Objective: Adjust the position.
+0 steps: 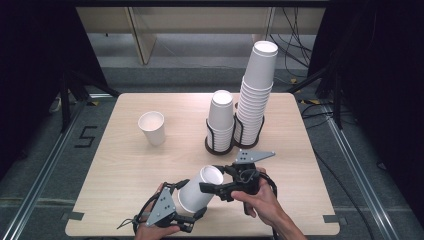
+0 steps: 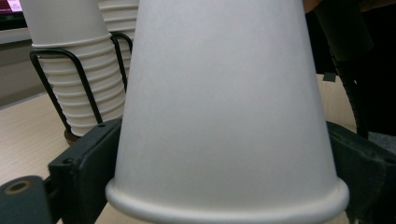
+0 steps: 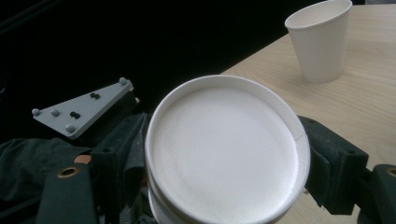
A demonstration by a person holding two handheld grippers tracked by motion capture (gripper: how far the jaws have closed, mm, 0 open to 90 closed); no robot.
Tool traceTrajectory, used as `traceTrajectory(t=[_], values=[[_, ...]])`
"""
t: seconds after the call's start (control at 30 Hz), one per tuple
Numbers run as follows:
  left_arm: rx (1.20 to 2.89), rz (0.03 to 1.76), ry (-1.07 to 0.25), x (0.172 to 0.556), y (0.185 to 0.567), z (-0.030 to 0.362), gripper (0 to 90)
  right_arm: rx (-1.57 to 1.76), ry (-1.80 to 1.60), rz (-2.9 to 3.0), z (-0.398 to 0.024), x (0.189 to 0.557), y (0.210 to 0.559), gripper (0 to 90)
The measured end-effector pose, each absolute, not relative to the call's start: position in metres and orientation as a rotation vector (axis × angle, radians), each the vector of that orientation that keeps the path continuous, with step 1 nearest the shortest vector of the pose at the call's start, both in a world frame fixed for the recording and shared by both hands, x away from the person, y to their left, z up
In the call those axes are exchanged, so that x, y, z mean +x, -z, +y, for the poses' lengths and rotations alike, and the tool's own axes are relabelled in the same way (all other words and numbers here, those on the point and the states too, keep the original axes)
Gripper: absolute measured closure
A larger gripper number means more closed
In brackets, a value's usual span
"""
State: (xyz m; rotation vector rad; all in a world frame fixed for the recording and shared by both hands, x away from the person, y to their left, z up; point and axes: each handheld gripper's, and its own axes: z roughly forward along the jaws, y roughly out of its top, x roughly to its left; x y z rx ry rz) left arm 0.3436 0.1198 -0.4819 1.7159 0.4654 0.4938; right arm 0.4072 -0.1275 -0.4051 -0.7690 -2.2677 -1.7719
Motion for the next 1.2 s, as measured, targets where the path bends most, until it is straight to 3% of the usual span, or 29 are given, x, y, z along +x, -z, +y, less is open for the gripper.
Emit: traceTrajectory(t=[0.5,1.2], values=[[1.87,0.434,-0.422,0.349,0.479,0.127,11.3,-0.715,1.713,-2.46,-0.14,0.409,0.392,17.4],[2.111,0.361,-0.296,0.351,0.475,0.123,11.6,-0.494,1.508,-2.786,-0.136,0.397,0.385,17.9]])
